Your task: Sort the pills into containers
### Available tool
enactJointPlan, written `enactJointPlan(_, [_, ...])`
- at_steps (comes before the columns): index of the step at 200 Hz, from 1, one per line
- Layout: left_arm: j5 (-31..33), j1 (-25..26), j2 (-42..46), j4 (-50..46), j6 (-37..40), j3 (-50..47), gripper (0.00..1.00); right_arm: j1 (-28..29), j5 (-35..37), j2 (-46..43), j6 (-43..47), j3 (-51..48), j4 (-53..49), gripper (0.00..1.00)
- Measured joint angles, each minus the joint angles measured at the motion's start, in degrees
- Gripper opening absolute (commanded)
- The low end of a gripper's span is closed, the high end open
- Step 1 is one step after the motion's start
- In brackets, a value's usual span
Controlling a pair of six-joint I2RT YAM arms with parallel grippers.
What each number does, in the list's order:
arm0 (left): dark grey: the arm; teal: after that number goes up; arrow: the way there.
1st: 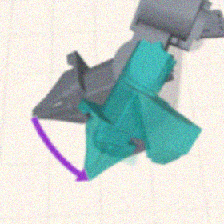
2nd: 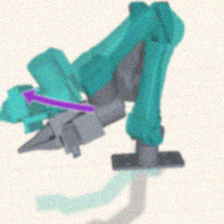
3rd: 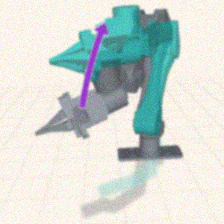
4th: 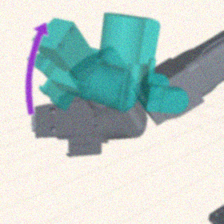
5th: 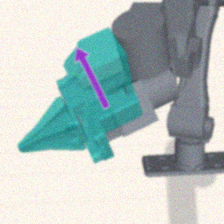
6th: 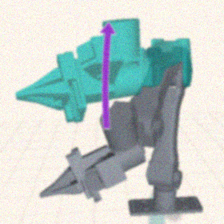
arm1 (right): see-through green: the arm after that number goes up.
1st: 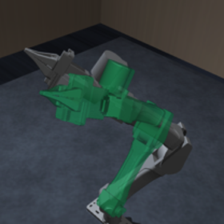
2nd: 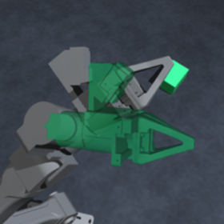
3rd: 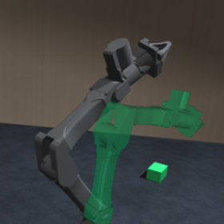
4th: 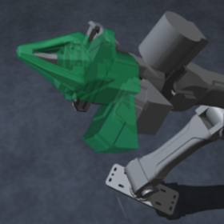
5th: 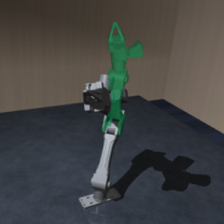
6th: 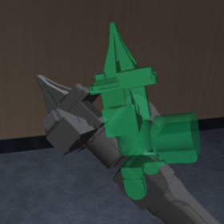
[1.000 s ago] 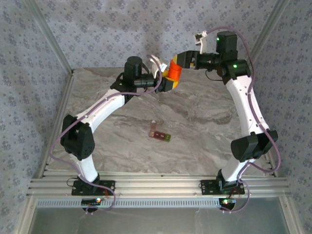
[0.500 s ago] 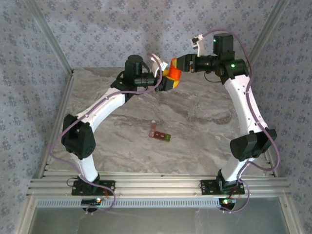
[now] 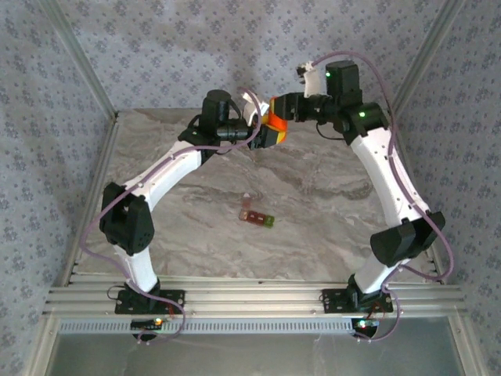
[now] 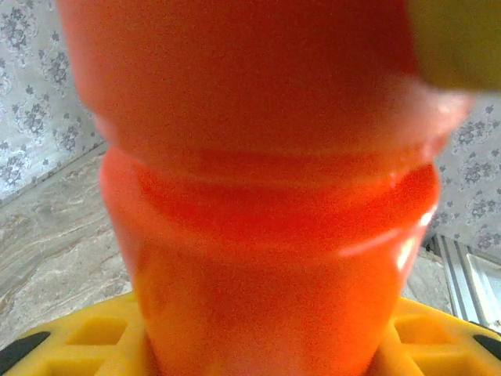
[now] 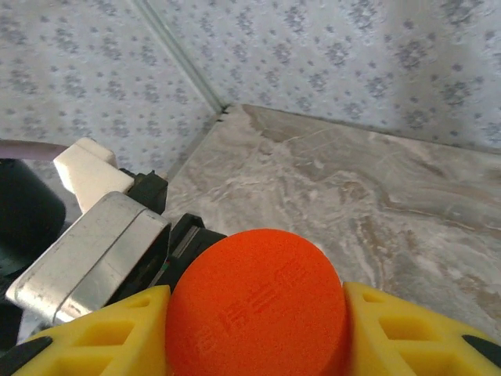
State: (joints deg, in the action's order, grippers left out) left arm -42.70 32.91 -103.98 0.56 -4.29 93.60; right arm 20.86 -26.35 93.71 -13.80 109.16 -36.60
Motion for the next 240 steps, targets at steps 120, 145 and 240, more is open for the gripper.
enactJointPlan(120, [3.48, -0.02, -0.07, 3.15, 0.37, -0.17, 0.00, -2.25, 0.26, -5.07, -10.38, -9.84, 9.09, 0.81])
enactJointPlan(145, [3.50, -0.48, -0.07, 3.61, 0.44, -0.24, 0.00, -6.23, -4.79, -5.86, -11.50, -9.92, 9.49, 0.83])
enactJointPlan(240, [-0.83, -1.40, -0.07, -2.01, 7.17, -0.31, 0.00, -13.51, -16.11, -4.61, -9.60, -1.20, 0.46, 0.77])
